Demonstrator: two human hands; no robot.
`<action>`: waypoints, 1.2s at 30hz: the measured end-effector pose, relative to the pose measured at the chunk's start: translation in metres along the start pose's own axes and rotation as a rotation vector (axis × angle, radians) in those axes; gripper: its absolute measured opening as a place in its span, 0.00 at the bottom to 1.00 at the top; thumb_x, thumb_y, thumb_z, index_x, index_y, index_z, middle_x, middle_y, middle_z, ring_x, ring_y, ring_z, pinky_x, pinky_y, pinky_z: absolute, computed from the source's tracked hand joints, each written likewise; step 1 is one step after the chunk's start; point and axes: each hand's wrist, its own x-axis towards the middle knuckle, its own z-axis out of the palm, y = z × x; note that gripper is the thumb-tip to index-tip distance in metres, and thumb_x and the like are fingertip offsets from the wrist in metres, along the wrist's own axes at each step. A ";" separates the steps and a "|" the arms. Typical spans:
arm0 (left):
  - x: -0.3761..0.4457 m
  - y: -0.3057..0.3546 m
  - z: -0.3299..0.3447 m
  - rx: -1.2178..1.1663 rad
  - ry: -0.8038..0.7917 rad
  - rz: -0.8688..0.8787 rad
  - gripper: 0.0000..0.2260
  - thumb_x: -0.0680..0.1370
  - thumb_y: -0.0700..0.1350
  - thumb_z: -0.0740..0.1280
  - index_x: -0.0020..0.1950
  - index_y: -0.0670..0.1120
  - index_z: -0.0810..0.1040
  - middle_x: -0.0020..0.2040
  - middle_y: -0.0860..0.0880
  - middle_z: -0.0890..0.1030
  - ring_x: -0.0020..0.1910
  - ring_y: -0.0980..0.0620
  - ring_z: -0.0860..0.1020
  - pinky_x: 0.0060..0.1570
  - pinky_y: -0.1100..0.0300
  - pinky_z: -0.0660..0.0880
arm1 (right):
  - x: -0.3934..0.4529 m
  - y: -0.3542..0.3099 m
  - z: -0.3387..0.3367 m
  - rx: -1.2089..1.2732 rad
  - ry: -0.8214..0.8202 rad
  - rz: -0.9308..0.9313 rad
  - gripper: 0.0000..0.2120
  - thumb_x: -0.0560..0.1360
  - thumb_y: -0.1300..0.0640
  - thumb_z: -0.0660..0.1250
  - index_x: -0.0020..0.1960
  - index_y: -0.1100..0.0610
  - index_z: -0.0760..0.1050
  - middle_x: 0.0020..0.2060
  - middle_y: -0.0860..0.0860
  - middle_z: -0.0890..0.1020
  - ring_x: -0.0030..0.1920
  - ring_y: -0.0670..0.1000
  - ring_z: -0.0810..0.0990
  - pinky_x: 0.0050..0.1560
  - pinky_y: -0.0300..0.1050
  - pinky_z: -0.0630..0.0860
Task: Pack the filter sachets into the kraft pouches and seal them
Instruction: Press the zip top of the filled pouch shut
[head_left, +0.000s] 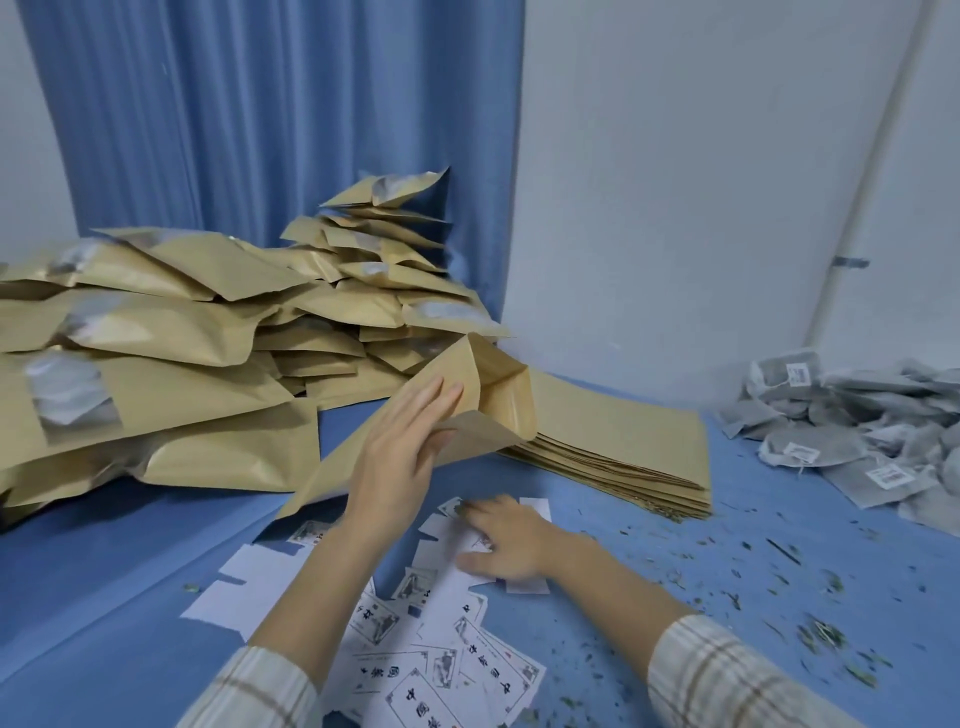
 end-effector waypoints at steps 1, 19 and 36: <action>0.000 0.000 -0.001 -0.008 0.001 -0.009 0.22 0.75 0.31 0.66 0.69 0.43 0.72 0.69 0.47 0.70 0.71 0.46 0.67 0.66 0.44 0.68 | 0.003 0.000 0.001 -0.033 -0.012 -0.003 0.30 0.77 0.44 0.59 0.75 0.55 0.57 0.69 0.54 0.66 0.68 0.57 0.62 0.66 0.53 0.63; 0.006 -0.002 -0.010 -0.099 0.003 -0.147 0.21 0.78 0.35 0.64 0.69 0.51 0.72 0.70 0.54 0.70 0.71 0.58 0.65 0.68 0.69 0.61 | -0.047 0.009 -0.042 -0.068 0.478 -0.213 0.15 0.80 0.49 0.58 0.62 0.49 0.77 0.57 0.50 0.78 0.57 0.51 0.75 0.55 0.46 0.71; 0.031 0.024 -0.036 -0.270 0.032 -0.095 0.24 0.77 0.37 0.67 0.58 0.68 0.71 0.48 0.78 0.75 0.52 0.78 0.71 0.50 0.81 0.64 | -0.032 -0.007 -0.178 -0.164 0.403 0.029 0.12 0.73 0.62 0.62 0.47 0.51 0.82 0.40 0.49 0.81 0.40 0.50 0.74 0.35 0.39 0.68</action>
